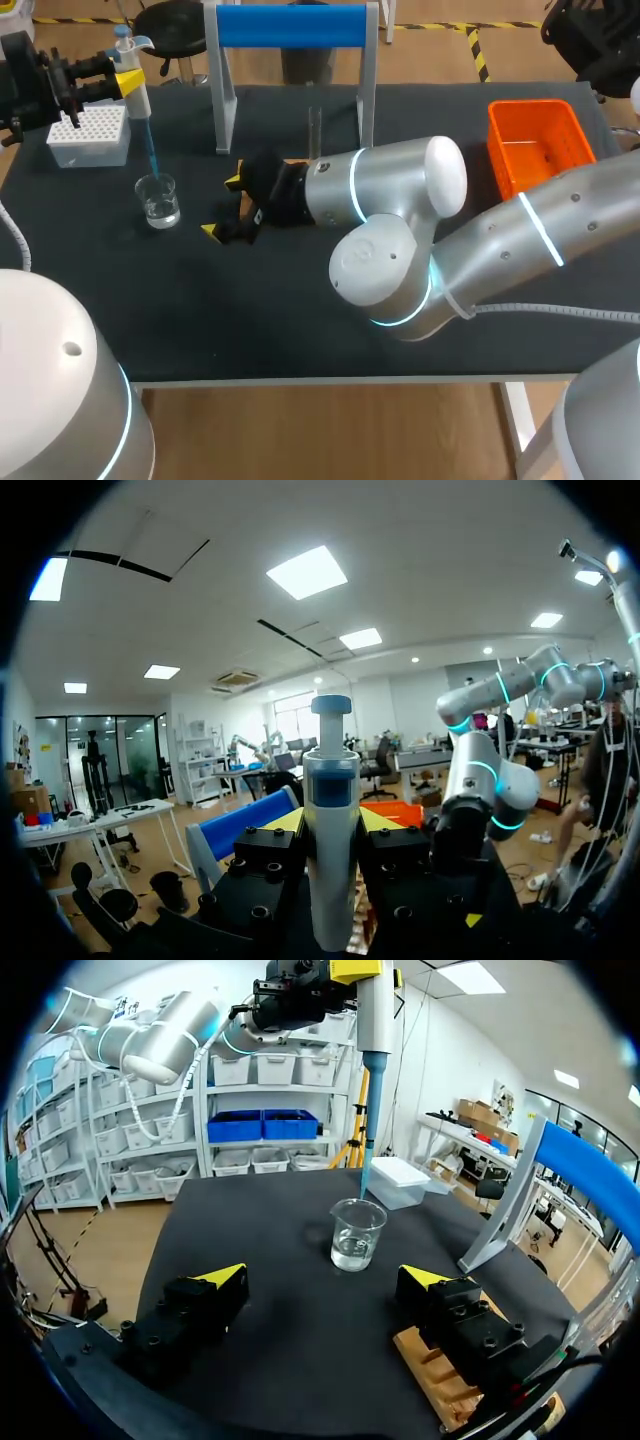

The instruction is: Invert the test tube, pick up the pipette, mount the tip to pipette, aspirate from beaker and dispense into the tube, eject the tip, return the pipette, and cap with the stopper.

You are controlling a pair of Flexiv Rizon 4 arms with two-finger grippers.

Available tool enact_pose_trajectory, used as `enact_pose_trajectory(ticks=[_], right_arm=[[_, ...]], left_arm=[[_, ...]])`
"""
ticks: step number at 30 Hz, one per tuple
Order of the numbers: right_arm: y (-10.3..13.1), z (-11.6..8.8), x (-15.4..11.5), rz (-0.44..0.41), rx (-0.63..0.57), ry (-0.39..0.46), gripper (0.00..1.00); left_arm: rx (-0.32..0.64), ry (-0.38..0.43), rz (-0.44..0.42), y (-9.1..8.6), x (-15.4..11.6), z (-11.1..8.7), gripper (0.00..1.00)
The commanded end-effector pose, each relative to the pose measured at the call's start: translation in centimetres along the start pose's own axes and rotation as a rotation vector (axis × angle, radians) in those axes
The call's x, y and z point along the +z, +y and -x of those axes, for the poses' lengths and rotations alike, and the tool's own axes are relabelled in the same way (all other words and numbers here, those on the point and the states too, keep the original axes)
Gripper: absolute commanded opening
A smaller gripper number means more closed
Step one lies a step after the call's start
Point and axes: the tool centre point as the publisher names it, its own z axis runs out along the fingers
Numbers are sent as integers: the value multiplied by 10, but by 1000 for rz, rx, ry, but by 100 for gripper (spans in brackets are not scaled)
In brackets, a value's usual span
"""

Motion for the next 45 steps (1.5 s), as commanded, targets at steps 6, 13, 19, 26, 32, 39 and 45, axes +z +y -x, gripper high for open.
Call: enact_pose_trajectory(ticks=[6, 13, 19, 26, 32, 39, 45], right_arm=[[1, -1, 0, -5, 0, -3, 100], [1, -1, 0, -5, 0, -3, 100], [1, -1, 0, -5, 0, -3, 100], [1, -1, 0, -5, 0, -3, 100], [1, -1, 0, -5, 0, -3, 100], [1, -1, 0, -5, 0, -3, 100], [1, -1, 0, -5, 0, -3, 100]], left_arm=[[1, 0, -2, 0, -1, -1, 0], [0, -1, -1, 2, -1, 0, 0], [-3, -4, -3, 14, -3, 4, 0], [4, -14, -5, 23, -6, 9, 0], [12, -14, -9, 31, -7, 12, 0], [4, -17, 2, 41, -9, 16, 0], [1, -13, -8, 49, -7, 17, 0]])
